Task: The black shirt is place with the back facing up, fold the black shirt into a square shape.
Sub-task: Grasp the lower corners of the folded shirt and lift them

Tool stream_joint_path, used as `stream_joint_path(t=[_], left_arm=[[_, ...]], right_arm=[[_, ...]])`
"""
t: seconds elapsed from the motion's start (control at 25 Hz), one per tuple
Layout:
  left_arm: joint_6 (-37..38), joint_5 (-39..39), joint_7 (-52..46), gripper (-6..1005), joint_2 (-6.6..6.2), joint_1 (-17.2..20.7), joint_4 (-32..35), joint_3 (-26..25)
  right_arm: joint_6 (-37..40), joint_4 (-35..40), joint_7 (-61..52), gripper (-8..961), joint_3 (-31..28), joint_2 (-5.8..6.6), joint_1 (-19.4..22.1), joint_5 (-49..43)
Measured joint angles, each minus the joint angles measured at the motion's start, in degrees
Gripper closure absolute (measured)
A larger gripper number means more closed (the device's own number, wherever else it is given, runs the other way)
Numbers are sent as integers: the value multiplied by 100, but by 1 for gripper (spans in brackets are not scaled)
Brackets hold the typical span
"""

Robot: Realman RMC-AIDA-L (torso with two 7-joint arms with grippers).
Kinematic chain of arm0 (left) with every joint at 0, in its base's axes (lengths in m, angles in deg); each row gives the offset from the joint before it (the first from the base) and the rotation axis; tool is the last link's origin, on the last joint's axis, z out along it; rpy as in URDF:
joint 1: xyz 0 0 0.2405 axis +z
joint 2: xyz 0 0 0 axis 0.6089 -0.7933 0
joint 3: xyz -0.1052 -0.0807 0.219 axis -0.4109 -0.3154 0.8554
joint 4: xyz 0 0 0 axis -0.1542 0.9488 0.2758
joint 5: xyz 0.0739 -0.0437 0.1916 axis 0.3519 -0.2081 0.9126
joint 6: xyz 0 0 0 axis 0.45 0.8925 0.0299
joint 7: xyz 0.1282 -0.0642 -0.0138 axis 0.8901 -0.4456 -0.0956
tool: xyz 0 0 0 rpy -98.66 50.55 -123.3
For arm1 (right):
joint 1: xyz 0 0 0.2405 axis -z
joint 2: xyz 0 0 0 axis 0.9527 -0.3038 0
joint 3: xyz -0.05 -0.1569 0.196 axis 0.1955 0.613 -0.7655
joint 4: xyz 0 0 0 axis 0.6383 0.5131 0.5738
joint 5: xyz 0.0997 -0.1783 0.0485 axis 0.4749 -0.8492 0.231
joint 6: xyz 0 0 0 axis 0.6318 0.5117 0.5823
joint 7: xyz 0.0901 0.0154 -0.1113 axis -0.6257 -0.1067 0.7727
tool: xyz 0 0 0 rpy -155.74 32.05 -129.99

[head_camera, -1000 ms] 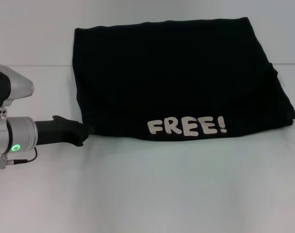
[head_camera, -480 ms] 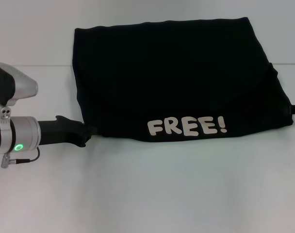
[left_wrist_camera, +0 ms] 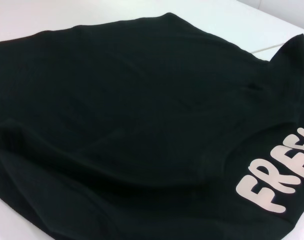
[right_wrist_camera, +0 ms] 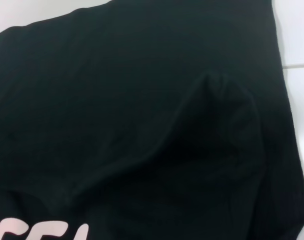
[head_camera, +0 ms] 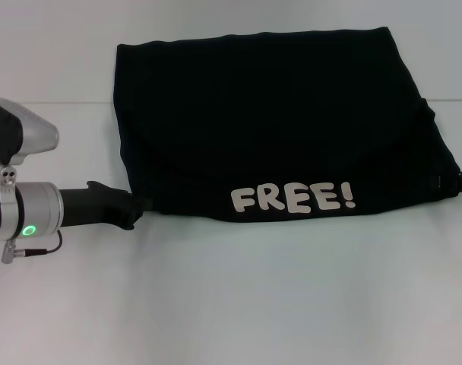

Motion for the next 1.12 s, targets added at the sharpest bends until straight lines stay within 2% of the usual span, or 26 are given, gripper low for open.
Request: stream_joint_path(t=[0.44,0.68,0.76,1.12], left_arm=[[-16,-2,-1,1000,-11,-14,0,0],[-76,-4,-1,1001,8,-35,0,0],[-83,-3,0,1001,10,-41,0,0],[135,-18,-158,1001,14,62,168,-37]], right_arm=[[21,33,-25,576,-25,3,78,33],[23,30,-14,793,-32,30,98,43],[3,28,-7,906,-32,31,94,45],[232,81,229,905,-281,99,249,184]])
